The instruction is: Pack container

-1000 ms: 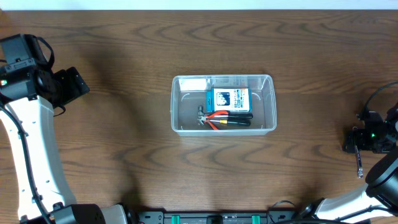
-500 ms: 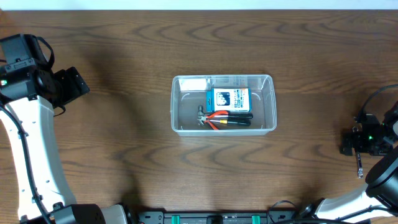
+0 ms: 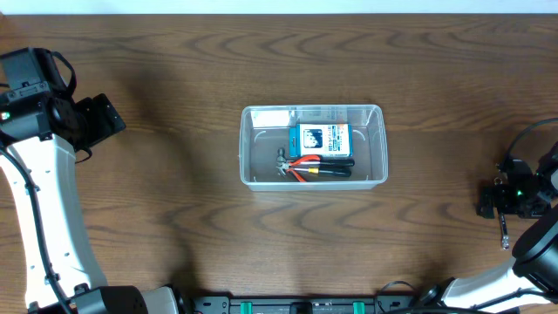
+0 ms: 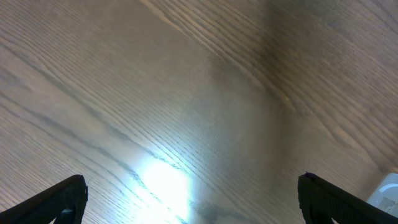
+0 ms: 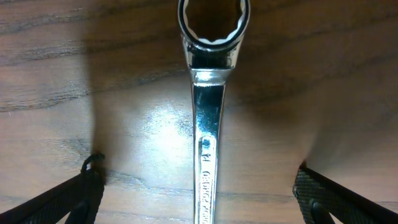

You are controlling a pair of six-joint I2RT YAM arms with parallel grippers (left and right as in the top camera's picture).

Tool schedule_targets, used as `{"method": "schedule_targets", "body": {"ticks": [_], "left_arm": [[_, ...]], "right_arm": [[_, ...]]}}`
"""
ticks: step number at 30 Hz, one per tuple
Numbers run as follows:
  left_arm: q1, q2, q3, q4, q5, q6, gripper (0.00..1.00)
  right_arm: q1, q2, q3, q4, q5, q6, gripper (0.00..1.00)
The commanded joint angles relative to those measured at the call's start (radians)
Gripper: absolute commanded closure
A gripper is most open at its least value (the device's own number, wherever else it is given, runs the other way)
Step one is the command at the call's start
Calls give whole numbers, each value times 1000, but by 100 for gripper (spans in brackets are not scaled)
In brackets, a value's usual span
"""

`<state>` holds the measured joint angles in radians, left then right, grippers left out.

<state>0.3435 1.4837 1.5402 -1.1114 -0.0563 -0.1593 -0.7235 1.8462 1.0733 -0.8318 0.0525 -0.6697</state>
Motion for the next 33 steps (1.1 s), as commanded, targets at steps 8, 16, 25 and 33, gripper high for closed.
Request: {"method": "schedule_targets", "body": {"ticks": [8, 16, 25, 33], "left_arm": [[2, -8, 16, -2, -8, 5, 2], [2, -8, 16, -2, -8, 5, 2], [2, -8, 16, -2, -8, 5, 2], [2, -8, 16, -2, -8, 5, 2]], "right_arm": [[-5, 6, -23, 5, -7, -20, 6], [-5, 6, -24, 1, 0, -19, 27], [-5, 6, -24, -15, 0, -19, 55], [-5, 6, -24, -32, 0, -18, 64]]}}
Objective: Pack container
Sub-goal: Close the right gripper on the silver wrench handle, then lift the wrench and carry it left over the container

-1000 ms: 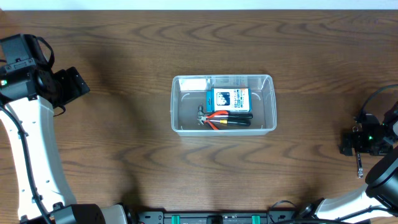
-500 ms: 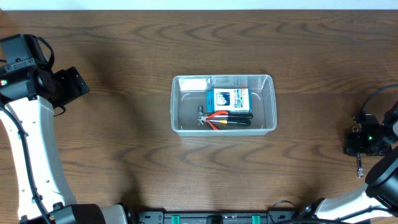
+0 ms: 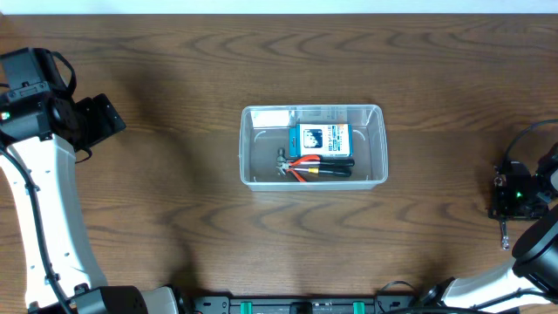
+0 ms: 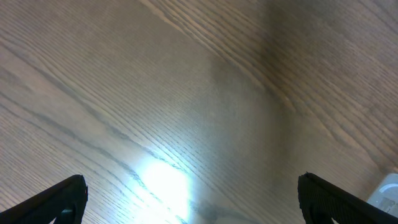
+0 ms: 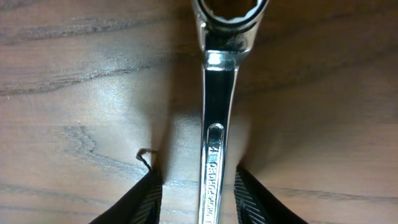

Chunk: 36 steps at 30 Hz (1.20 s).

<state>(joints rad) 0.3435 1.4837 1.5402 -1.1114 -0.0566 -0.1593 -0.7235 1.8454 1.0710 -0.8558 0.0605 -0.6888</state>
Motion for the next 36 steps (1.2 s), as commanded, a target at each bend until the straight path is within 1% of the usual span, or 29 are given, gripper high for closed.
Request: {"method": "schedule_targets", "body": {"ticks": [1, 5, 8, 13, 15, 17, 19, 24, 29, 32, 36], "left_arm": [[2, -8, 16, -2, -8, 5, 2], [2, -8, 16, -2, -8, 5, 2], [2, -8, 16, -2, -8, 5, 2], [2, -8, 16, -2, -8, 5, 2], [2, -8, 16, -2, -8, 6, 2], [2, -8, 16, -2, -8, 5, 2], [2, -8, 16, -2, -8, 5, 2], [2, -8, 16, -2, -8, 5, 2], [2, -8, 16, -2, -8, 5, 2], [2, -8, 16, -2, -8, 5, 2], [2, -8, 16, -2, -8, 5, 2]], "right_arm": [[-5, 7, -21, -9, -8, 1, 66], [-5, 7, -21, -10, -8, 0, 72], [-5, 7, -21, -10, -8, 1, 74], [-5, 7, -21, -8, -8, 0, 79], [-5, 7, -21, -6, -8, 0, 84], [-3, 7, -19, -3, -9, 1, 93], [-2, 7, -11, -3, -9, 2, 99], [0, 4, 33, -18, -13, 23, 99], [37, -2, 133, -84, -19, 27, 99], [85, -2, 231, -151, -20, 27, 99], [190, -2, 376, -251, -21, 26, 99]]}}
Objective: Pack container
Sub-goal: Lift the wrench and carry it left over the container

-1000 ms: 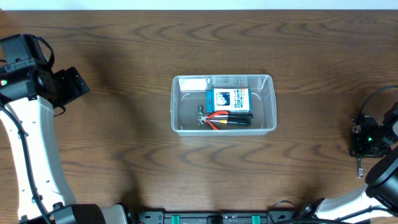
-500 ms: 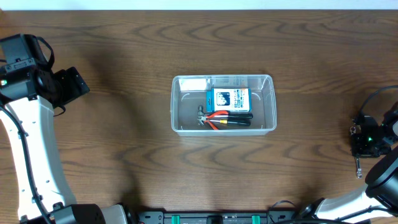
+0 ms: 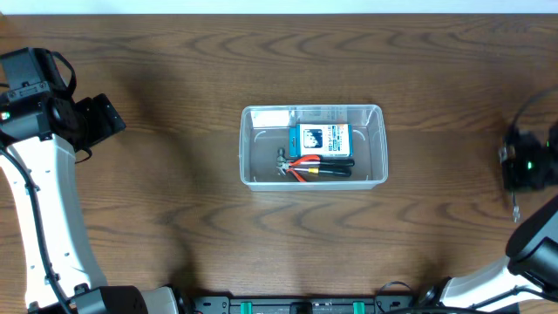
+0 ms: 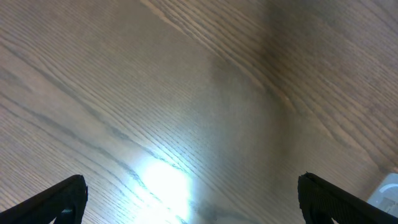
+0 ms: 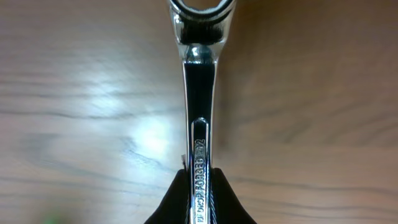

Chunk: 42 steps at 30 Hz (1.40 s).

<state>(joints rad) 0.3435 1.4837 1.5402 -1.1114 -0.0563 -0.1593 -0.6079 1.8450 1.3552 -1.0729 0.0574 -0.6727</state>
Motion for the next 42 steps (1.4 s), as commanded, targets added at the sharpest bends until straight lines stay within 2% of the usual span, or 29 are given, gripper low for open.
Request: {"method": "schedule_targets", "body": {"ticks": [1, 11, 17, 22, 26, 34, 42], "left_arm": [[2, -8, 16, -2, -8, 5, 2], [2, -8, 16, -2, -8, 5, 2], [2, -8, 16, -2, -8, 5, 2], [2, -8, 16, -2, -8, 5, 2], [2, -8, 16, -2, -9, 5, 2], [2, -8, 16, -2, -9, 5, 2], [2, -8, 16, -2, -8, 5, 2]], "right_arm": [[109, -2, 130, -59, -17, 10, 99], [512, -2, 426, -235, -17, -159, 98], [751, -1, 449, -232, -18, -358, 98], [906, -1, 449, -195, -36, -426, 92], [975, -1, 449, -143, -50, -425, 95], [1017, 5, 449, -24, -238, -420, 94], [1041, 58, 449, -36, -275, -385, 95]]}}
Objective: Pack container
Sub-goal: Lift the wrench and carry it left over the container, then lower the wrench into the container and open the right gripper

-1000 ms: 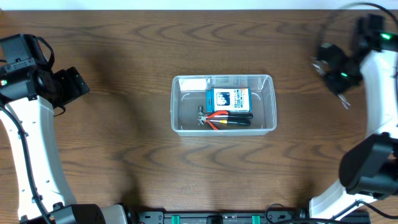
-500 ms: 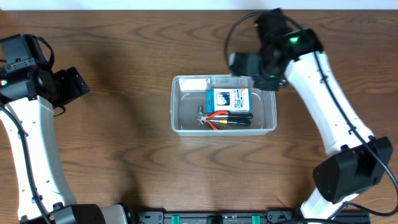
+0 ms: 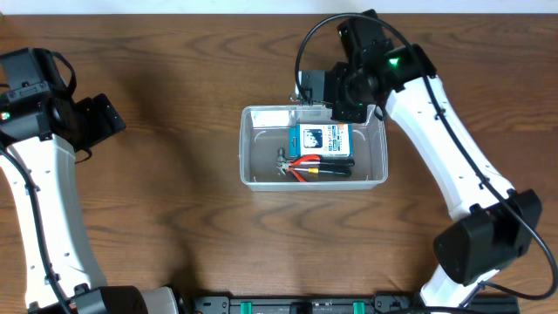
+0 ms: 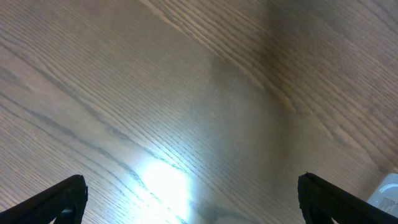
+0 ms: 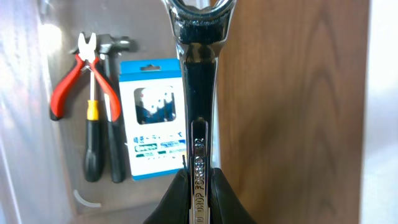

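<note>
A clear plastic container [image 3: 247,148] sits mid-table, holding a blue-and-white box [image 3: 323,139], red-handled pliers [image 3: 307,162] and black-handled tools. My right gripper [image 3: 346,94] hangs over the container's far rim, shut on a chrome wrench [image 5: 198,93]. The wrench's ring end points away from the fingers. In the right wrist view the gripper [image 5: 198,186] has the box [image 5: 153,118], the pliers [image 5: 78,81] and a small hammer [image 5: 115,99] below and to its left. My left gripper [image 3: 100,118] stays far left, open [image 4: 193,202] over bare wood.
Brown wooden table [image 3: 174,244] all around. A corner of the container [image 4: 388,186] shows at the right edge of the left wrist view. The right arm [image 3: 445,148] stretches from the near right across to the container.
My right gripper, shut on the wrench, was at the table's far right edge and is now over the container's far rim. The left arm has not moved.
First my right gripper stood open around the wrench lying on the table at the right. Then its fingers were close beside the shaft. Then it was shut on the wrench and higher above the wood. Now it holds the wrench over the container.
</note>
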You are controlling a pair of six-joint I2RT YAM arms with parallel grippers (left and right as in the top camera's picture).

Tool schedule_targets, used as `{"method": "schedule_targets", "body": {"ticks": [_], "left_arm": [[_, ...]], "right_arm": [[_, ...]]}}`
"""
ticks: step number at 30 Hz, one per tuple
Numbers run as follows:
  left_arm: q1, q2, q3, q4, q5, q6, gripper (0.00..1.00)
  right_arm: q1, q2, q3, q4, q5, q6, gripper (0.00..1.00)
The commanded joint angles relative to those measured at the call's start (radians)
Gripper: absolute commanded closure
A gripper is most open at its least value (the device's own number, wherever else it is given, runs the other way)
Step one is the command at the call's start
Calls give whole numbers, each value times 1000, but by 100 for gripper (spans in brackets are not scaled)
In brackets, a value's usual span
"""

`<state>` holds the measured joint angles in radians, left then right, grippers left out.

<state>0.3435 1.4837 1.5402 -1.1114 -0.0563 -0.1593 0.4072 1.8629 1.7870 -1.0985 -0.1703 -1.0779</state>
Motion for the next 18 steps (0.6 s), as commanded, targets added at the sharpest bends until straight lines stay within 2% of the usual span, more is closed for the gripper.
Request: {"method": "schedule_targets", "body": {"ticks": [1, 10, 14, 18], "left_arm": [[2, -8, 16, -2, -8, 5, 2], [2, -8, 16, -2, -8, 5, 2], [2, -8, 16, -2, -8, 5, 2], [2, -8, 16, -2, -8, 5, 2]], "right_arm": [[29, 51, 17, -18, -47, 20, 95], [39, 163, 17, -66, -47, 27, 94], [39, 198, 17, -102, -43, 27, 90], [38, 217, 17, -129, -40, 30, 90]]}}
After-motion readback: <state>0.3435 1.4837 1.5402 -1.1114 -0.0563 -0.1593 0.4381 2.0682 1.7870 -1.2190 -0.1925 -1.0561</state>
